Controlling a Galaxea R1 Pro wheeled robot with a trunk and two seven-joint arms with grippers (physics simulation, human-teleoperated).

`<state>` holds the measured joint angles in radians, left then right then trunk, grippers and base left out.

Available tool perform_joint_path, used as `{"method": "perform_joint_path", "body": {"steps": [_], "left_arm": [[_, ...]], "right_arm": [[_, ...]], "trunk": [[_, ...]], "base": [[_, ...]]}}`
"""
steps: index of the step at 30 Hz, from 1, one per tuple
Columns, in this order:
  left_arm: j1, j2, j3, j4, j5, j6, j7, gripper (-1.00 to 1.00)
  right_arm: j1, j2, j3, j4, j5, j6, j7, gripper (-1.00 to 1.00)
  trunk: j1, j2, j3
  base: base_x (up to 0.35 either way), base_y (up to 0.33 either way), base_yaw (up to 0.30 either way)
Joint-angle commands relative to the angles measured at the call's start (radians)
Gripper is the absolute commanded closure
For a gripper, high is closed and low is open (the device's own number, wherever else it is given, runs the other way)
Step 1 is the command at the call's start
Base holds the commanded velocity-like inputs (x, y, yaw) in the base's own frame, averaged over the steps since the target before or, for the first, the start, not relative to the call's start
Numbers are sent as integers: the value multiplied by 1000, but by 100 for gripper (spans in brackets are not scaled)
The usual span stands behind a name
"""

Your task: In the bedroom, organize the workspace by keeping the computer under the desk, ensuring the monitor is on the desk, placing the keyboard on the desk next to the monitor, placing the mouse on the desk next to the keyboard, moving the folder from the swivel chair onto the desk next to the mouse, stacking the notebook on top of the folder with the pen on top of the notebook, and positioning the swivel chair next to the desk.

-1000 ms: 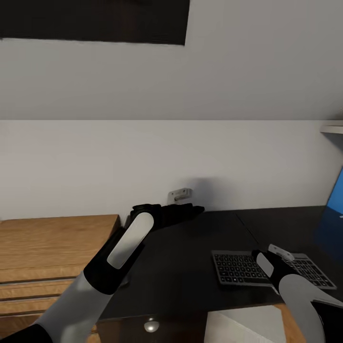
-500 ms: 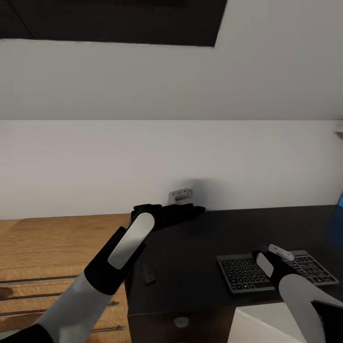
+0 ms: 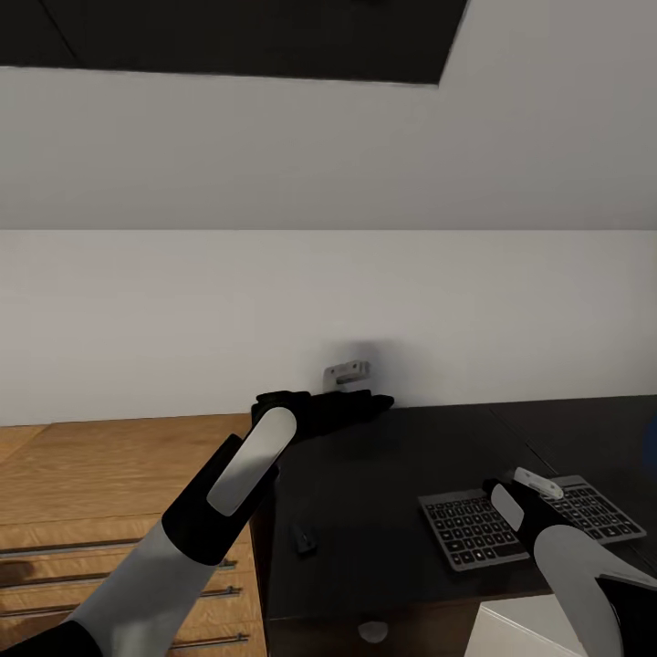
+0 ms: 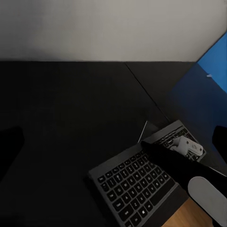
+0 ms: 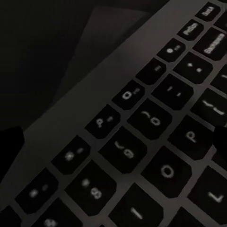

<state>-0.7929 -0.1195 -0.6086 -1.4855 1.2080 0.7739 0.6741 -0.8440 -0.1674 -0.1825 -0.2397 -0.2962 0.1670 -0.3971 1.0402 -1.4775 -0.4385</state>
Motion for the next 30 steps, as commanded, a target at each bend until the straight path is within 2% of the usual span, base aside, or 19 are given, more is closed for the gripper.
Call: {"method": "perform_joint_path", "body": {"steps": [1,18,24,30], "left_arm": [[-1,0,0,-1,10,0,10,-100],[-1,0,2,-1,10,0,10,-100],[-1,2,18,-3,15,-1,9,-100],[-1,3,23,-7,16,-1,10,-100]], "right_arm": [[0,0,-9,11,-30,3,-2,-100],[0,3,-8,-31,-25,-25,-8,-100],[0,-1,-7,-68,-26,-21,-8,-100],[0,-4,-6,-122,-26,-6,-8,-100]], "trunk": [[0,0,-1],[0,0,-1],[0,0,-1],[-23,42,17]], "base": [[3,6,0],[0,1,0],[0,0,0],[0,0,0]]}}
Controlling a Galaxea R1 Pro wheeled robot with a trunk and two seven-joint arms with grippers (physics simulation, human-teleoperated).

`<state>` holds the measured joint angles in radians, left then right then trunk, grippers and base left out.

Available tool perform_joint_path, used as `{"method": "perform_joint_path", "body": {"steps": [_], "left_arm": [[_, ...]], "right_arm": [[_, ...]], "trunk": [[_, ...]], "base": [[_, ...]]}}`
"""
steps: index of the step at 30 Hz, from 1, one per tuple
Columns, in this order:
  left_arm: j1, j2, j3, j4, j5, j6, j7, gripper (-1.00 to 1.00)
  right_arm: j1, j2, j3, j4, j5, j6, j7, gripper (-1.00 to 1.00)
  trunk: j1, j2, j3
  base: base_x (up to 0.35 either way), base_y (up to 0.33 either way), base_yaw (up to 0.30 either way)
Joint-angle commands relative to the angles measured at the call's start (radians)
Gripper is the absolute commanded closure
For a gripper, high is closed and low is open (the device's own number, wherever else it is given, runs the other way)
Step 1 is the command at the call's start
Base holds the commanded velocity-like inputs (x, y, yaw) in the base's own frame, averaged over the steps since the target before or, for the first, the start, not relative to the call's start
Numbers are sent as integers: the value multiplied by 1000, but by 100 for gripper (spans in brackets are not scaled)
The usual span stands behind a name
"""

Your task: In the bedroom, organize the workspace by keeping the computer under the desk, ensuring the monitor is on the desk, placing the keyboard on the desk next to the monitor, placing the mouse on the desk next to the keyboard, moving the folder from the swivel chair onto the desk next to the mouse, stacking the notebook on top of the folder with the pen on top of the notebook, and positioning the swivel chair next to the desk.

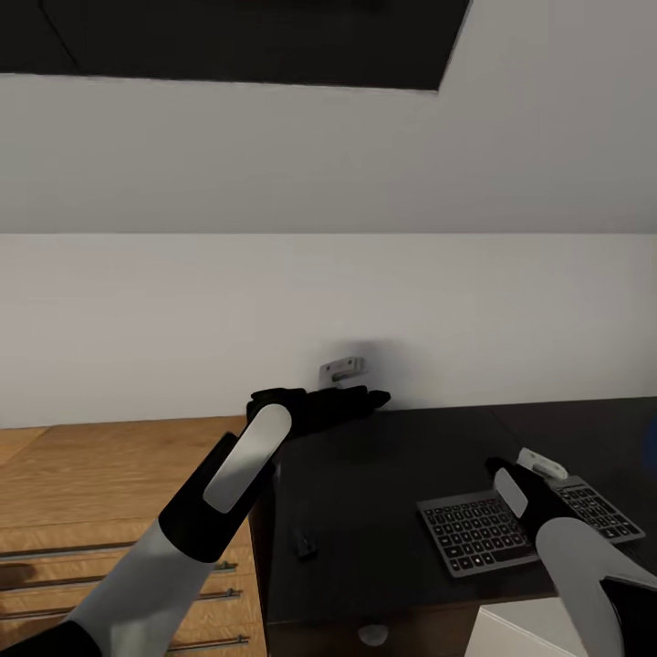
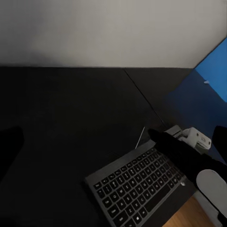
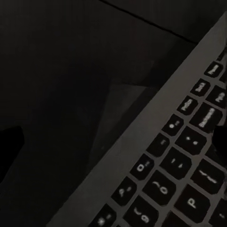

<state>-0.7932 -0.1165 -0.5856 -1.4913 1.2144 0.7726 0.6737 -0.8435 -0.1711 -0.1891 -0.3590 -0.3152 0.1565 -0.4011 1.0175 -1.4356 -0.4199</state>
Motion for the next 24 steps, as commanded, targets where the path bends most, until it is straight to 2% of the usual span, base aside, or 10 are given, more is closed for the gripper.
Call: {"method": "perform_joint_path", "body": {"steps": [1,4,7,11,17,19,24], "left_arm": [[-1,0,-1,-1,10,0,12,-100],[-1,0,-1,-1,10,0,14,-100],[0,0,0,-1,6,0,16,-100],[-1,0,0,-1,4,0,16,-100],[-1,0,-1,-1,2,0,18,-100],[-1,-10,-1,0,-2,2,23,-100],[-1,-11,0,-4,-1,2,22,-100]], "right_arm": [[0,0,0,-13,-7,17,-4,-100],[0,0,0,-35,-6,42,-4,-100],[6,1,-1,-112,-6,101,-5,-100],[26,1,0,-171,-4,122,-5,-100],[124,4,1,-353,-3,169,-5,-100],[134,15,5,-340,4,164,-5,-100],[131,37,5,-331,4,163,-6,-100]], "trunk": [[-4,7,2],[-15,28,11],[-27,49,21],[-42,77,33],[-65,119,52],[-65,118,52],[-65,118,52]], "base": [[0,0,0],[0,0,0],[0,0,0],[0,0,0],[0,0,0],[0,0,0],[0,0,0]]}}
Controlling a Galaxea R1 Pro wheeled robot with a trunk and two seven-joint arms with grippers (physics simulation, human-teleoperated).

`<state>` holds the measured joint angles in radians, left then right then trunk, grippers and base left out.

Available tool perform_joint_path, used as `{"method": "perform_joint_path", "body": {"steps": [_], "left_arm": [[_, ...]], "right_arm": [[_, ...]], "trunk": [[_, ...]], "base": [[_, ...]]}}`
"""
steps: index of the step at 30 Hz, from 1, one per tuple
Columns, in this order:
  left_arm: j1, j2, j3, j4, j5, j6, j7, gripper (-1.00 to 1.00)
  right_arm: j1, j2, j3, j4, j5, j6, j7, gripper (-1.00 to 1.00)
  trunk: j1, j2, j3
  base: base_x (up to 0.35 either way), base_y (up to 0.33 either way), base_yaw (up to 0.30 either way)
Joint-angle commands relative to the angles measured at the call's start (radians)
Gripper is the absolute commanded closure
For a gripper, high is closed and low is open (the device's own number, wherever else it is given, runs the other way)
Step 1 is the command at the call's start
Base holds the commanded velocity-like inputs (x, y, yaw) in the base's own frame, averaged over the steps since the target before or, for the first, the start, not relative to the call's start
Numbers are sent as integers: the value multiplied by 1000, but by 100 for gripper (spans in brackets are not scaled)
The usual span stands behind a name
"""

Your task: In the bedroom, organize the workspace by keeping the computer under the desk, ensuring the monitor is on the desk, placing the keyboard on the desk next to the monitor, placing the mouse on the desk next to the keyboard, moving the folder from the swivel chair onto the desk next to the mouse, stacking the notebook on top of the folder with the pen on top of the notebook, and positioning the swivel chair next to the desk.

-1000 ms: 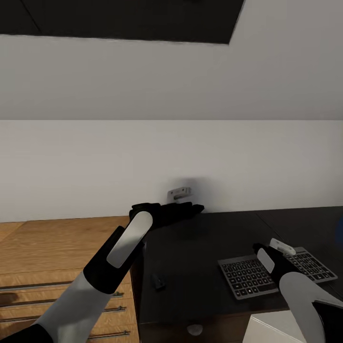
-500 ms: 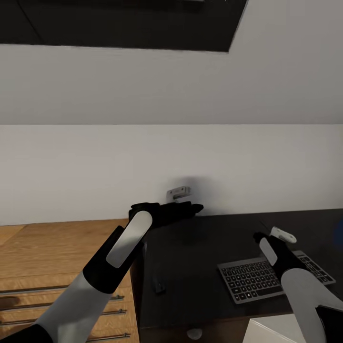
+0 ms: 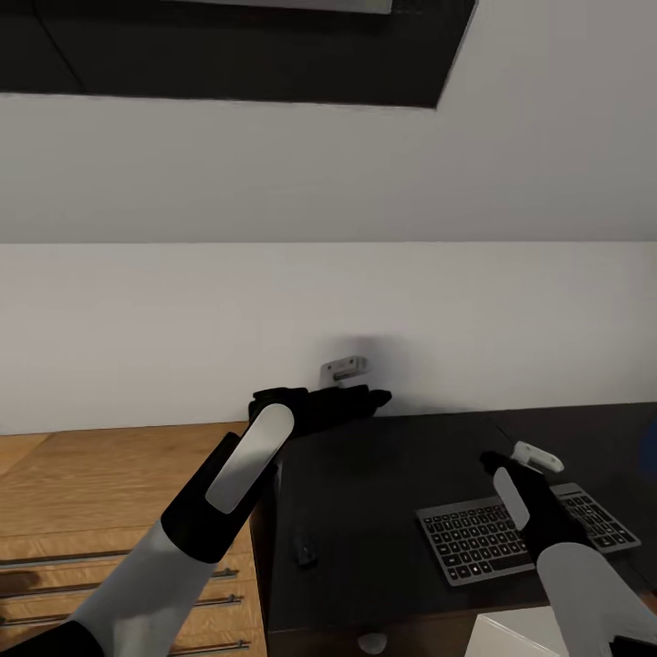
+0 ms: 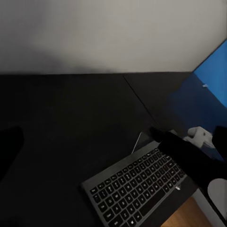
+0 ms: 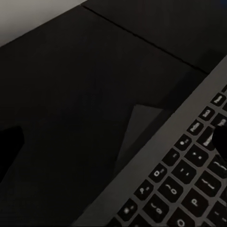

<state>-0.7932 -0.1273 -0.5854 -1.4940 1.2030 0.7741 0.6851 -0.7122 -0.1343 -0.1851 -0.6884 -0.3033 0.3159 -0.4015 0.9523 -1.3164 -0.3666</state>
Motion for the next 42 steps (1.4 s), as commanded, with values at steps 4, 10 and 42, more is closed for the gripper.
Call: {"method": "perform_joint_path", "body": {"steps": [4,10,42], "left_arm": [[-1,8,-2,-8,12,0,9,-100],[-1,10,-5,-9,12,0,9,-100],[-1,15,-10,-8,10,-1,13,-100]], "right_arm": [[12,10,1,-4,-8,4,-6,-100],[19,11,2,-7,-8,5,-7,-100],[20,11,1,-17,-8,8,-8,-100]], "trunk": [[0,-1,-1],[-11,20,8],[-134,244,108]], "base": [[0,0,0],[0,0,0],[0,0,3]]}}
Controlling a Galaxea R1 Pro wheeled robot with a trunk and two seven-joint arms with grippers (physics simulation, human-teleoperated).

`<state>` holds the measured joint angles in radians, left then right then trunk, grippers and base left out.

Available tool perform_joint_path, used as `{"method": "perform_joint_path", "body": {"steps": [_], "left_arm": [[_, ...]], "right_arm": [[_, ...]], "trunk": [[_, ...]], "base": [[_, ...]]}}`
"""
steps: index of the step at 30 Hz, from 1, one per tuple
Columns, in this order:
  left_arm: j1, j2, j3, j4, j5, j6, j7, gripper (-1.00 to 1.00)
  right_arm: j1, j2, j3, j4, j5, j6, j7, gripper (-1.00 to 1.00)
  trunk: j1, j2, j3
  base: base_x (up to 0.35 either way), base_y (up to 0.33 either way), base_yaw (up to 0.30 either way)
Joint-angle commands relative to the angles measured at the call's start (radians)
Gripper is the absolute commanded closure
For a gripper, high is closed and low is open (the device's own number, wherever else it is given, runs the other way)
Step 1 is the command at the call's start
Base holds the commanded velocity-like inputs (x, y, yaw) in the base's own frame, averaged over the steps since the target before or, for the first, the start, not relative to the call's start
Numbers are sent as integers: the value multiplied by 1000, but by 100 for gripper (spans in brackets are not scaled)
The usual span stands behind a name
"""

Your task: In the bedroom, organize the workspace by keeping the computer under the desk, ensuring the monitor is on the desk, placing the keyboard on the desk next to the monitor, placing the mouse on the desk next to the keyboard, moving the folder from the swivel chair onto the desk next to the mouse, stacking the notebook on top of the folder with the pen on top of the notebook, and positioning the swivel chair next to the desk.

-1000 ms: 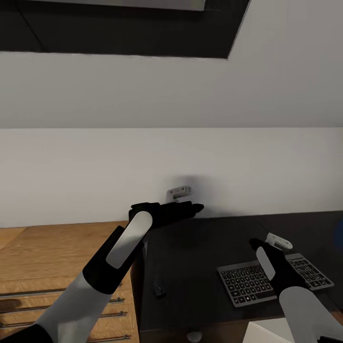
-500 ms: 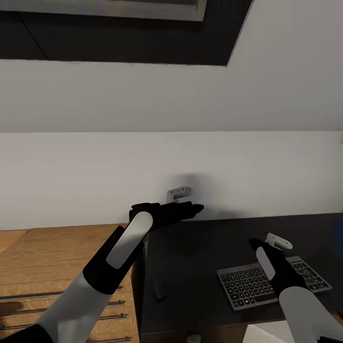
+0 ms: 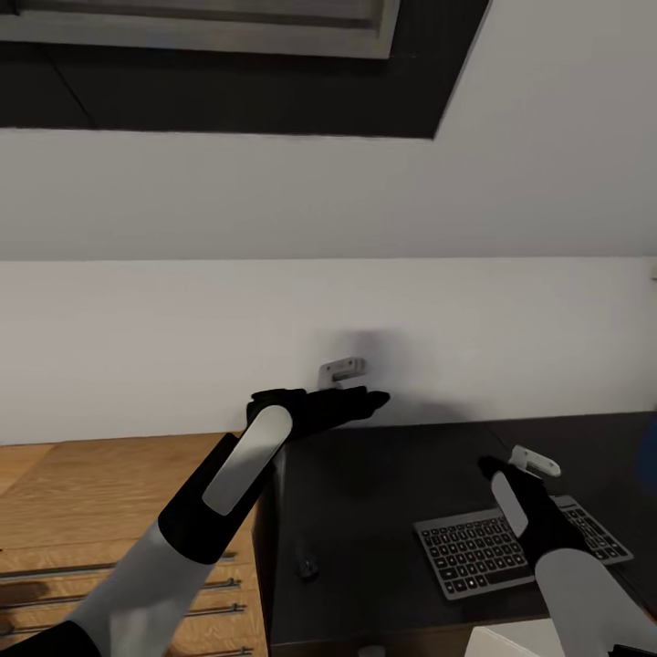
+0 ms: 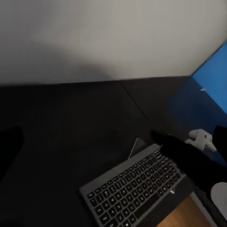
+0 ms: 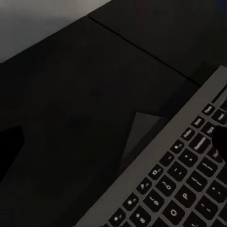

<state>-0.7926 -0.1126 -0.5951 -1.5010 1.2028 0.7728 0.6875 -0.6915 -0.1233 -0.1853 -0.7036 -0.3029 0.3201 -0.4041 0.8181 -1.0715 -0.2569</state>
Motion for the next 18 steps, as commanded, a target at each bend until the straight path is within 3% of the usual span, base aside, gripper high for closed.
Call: {"method": "perform_joint_path", "body": {"steps": [1,14,18], "left_arm": [[-1,1,0,-1,10,0,10,-100],[12,40,-18,8,23,-5,9,-100],[29,41,-52,13,26,-8,6,-100]], "right_arm": [[0,0,1,-5,-9,4,-5,-100],[2,-1,1,-26,-8,5,-7,-100],[3,0,1,-26,-8,2,-8,-100]], "trunk": [[-4,6,2],[-8,13,5],[-8,13,5]], "base": [[0,0,109],[0,0,167],[0,0,35]]}}
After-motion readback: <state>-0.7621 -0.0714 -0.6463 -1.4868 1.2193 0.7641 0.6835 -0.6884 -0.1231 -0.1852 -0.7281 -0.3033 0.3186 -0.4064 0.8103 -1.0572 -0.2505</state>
